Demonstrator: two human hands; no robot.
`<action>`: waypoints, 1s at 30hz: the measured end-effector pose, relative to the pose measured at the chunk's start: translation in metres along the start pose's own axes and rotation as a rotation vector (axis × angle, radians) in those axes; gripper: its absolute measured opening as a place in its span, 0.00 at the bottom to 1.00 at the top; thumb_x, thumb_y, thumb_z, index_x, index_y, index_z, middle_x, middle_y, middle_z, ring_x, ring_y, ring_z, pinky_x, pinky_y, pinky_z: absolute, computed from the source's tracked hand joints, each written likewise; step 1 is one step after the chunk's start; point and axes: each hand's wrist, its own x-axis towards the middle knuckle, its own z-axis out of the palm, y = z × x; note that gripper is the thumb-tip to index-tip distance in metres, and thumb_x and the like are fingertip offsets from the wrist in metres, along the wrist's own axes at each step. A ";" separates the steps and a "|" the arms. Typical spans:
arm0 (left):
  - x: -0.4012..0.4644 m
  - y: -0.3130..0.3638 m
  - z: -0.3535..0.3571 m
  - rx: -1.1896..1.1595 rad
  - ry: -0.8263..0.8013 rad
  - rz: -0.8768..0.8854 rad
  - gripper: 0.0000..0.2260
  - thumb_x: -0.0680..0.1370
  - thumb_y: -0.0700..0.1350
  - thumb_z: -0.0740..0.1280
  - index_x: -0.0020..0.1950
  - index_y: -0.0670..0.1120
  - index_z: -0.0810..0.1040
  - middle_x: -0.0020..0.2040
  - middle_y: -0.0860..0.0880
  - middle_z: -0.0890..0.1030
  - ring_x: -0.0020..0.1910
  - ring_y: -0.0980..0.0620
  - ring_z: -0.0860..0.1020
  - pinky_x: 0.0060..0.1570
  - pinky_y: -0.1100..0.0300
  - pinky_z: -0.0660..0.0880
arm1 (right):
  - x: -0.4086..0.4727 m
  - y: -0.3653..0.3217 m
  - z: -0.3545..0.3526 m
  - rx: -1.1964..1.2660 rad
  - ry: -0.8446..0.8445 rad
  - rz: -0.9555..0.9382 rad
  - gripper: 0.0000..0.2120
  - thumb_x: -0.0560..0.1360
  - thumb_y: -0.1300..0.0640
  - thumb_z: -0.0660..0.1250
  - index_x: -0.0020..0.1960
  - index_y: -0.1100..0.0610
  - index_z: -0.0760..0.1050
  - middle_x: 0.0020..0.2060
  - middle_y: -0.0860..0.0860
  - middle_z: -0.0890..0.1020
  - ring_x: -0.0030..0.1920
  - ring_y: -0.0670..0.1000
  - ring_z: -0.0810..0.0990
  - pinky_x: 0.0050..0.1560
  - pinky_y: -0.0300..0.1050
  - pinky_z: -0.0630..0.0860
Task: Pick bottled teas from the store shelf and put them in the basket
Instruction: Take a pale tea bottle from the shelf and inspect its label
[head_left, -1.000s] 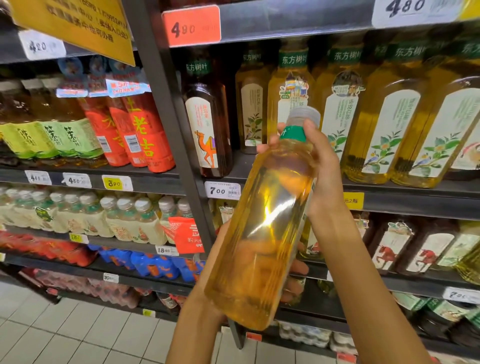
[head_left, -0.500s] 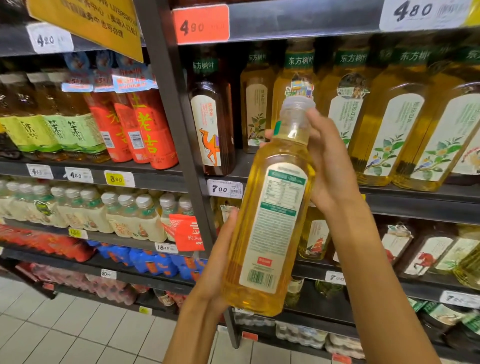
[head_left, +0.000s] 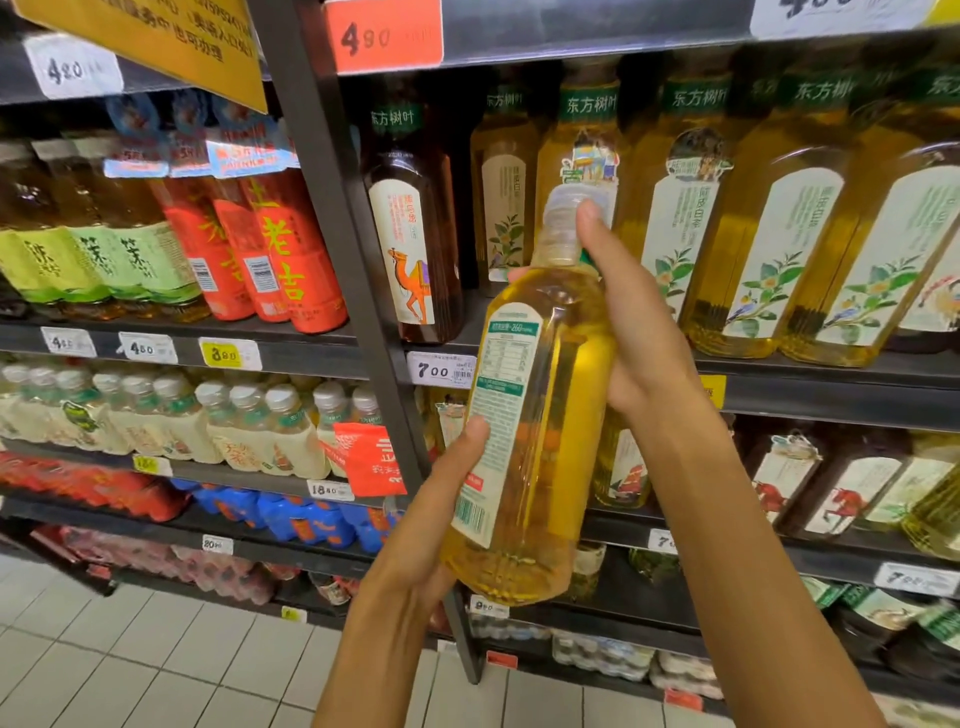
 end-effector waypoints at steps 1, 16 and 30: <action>-0.001 -0.001 0.000 -0.034 -0.011 0.000 0.19 0.63 0.61 0.72 0.50 0.53 0.85 0.46 0.47 0.86 0.45 0.49 0.84 0.41 0.55 0.81 | 0.001 -0.002 -0.001 0.000 -0.039 0.008 0.16 0.76 0.42 0.65 0.51 0.54 0.79 0.45 0.59 0.85 0.47 0.57 0.84 0.56 0.57 0.78; 0.004 0.013 0.006 0.291 0.062 0.010 0.29 0.73 0.65 0.54 0.61 0.47 0.77 0.47 0.48 0.86 0.46 0.51 0.84 0.40 0.61 0.81 | -0.003 -0.007 -0.002 -0.020 0.022 -0.156 0.15 0.78 0.46 0.63 0.49 0.58 0.79 0.41 0.56 0.85 0.43 0.52 0.84 0.43 0.47 0.80; 0.009 0.004 0.000 0.004 -0.074 0.046 0.29 0.65 0.67 0.72 0.61 0.52 0.80 0.60 0.45 0.81 0.60 0.46 0.79 0.49 0.56 0.79 | 0.008 -0.001 0.012 0.133 -0.197 -0.066 0.11 0.79 0.50 0.63 0.54 0.56 0.76 0.40 0.51 0.83 0.41 0.49 0.82 0.49 0.48 0.77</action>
